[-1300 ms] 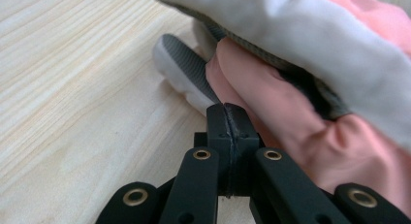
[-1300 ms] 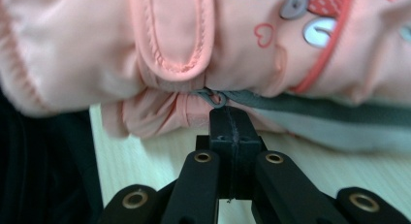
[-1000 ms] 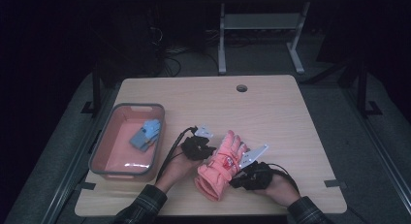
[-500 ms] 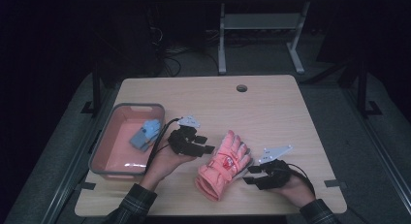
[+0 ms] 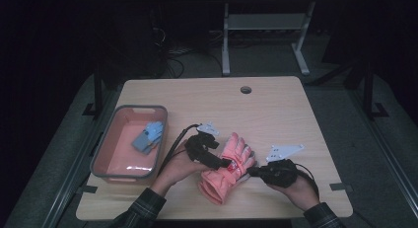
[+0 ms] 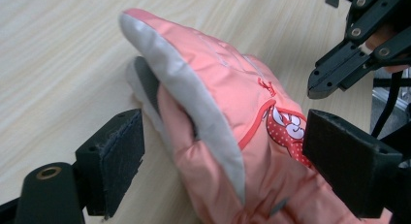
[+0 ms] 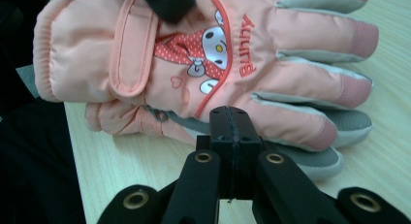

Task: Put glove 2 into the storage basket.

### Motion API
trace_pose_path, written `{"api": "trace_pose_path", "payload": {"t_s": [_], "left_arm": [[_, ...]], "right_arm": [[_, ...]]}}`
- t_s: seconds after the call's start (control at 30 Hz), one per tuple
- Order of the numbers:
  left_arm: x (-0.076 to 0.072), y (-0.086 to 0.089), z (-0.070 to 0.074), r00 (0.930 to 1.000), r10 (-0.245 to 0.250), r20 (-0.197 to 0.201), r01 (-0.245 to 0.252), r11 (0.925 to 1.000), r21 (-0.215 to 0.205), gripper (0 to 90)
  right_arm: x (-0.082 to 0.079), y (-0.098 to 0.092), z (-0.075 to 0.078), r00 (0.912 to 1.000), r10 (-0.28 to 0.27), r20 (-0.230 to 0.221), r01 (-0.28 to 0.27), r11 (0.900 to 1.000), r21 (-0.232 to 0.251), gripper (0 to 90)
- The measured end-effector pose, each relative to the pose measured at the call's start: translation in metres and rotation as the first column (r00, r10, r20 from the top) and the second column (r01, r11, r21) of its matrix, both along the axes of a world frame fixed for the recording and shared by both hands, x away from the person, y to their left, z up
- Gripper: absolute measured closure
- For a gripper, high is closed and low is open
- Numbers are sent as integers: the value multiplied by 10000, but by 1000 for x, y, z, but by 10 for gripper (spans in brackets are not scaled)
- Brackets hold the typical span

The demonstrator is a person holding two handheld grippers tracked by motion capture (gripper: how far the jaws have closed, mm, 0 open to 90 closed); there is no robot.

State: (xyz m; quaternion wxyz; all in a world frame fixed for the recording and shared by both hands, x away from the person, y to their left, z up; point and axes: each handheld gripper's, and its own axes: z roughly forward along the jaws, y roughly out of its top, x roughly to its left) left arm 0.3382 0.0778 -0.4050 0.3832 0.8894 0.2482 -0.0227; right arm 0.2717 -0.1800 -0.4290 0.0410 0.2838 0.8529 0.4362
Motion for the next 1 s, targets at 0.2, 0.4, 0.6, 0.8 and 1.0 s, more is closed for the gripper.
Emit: {"api": "trace_pose_path", "payload": {"t_s": [0.2, 0.4, 0.6, 0.8, 1.0], "left_arm": [[-2, -12, -13, 9998, -51, -202, 56, 9997, 229, 134], [0, -14, -21, 9995, -75, -308, 88, 9991, 423, 126], [2, -14, -32, 9978, -63, -663, 100, 9984, 549, 123], [4, -18, -43, 9935, -144, -1129, 219, 9977, 646, 123], [6, -21, -49, 9869, -193, -1605, 323, 9964, 788, 123]], "right_arm": [[1, 2, 0, 10000, 9, -9, -9, 10000, -80, 900], [4, 5, 1, 9998, -126, 161, 124, 9999, 83, 900], [10, 16, -7, 9999, -33, 103, 36, 9997, -254, 900], [12, 17, -14, 9999, -61, 100, 67, 9978, -655, 900], [12, 21, -19, 9999, -12, 117, 23, 9951, -987, 900]]}}
